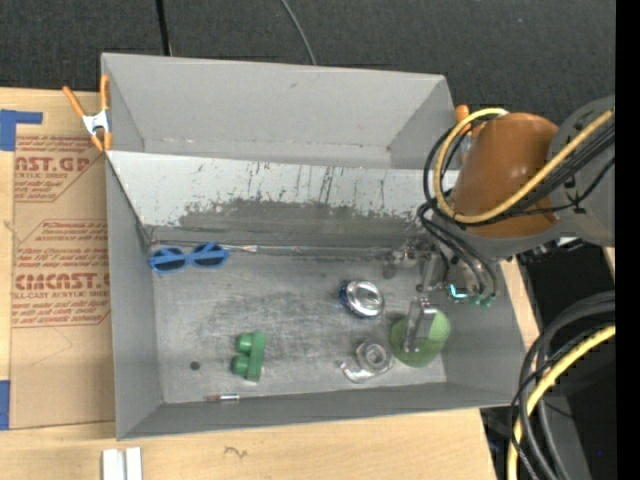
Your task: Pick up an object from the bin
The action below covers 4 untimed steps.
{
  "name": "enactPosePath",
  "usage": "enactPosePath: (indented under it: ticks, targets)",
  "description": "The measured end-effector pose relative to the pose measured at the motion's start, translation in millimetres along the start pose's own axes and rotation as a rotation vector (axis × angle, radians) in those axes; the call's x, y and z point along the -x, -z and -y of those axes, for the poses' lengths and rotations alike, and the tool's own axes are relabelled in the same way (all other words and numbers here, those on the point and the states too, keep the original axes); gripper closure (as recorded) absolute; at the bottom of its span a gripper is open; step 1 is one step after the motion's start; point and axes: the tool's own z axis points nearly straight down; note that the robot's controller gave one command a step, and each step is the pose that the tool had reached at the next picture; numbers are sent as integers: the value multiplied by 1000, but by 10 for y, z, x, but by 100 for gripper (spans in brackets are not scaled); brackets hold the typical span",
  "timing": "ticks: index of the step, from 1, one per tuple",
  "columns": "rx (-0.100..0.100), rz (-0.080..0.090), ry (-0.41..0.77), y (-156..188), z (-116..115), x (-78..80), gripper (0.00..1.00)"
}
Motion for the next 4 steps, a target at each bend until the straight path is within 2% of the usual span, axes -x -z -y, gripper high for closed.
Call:
enactPosePath:
  ticks: [1,2,3,4]
  targets:
    - [1,15,-25,-860,-257,442,0]
    - [1,8,-80,-547,-320,265,0]
    - [1,8,-279,-558,-217,287,0]
    - [0,15,-268,-853,-295,286,0]
